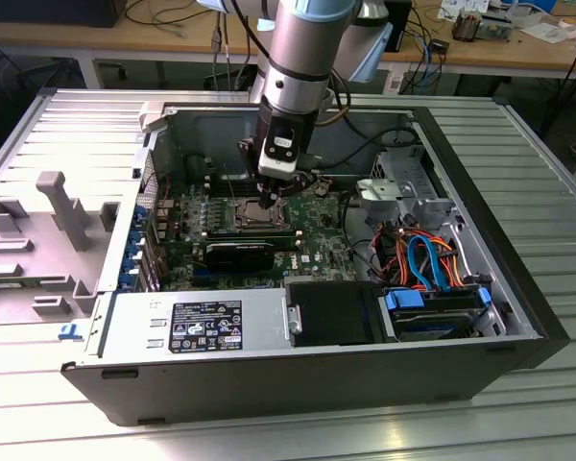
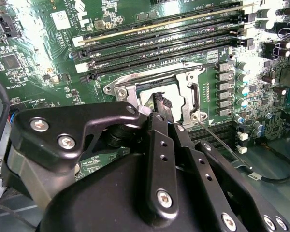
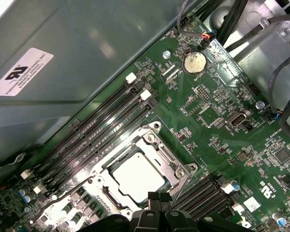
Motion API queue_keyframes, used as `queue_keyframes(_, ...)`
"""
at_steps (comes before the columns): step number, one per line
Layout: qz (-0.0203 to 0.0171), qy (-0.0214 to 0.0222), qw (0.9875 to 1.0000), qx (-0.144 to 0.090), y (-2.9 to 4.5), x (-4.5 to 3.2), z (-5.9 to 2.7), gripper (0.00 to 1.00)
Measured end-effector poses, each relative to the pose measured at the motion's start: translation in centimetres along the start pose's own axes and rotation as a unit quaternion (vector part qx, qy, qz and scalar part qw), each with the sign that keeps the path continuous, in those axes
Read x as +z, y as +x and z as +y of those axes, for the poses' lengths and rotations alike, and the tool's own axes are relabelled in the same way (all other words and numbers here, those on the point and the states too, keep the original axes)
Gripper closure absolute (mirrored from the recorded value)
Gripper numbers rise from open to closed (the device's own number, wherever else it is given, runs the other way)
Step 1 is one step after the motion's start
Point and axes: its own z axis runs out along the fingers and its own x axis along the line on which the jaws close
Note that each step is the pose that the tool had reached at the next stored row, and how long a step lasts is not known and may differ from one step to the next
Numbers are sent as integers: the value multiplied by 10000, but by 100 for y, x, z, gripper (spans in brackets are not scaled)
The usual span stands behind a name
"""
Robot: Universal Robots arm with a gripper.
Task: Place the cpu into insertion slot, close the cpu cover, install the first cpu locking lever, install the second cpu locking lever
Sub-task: 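Install the first cpu locking lever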
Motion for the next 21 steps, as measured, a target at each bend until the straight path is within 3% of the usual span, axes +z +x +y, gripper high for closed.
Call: queue_keyframes(21,-5,1,10000,-57,1,-11,-2,89)
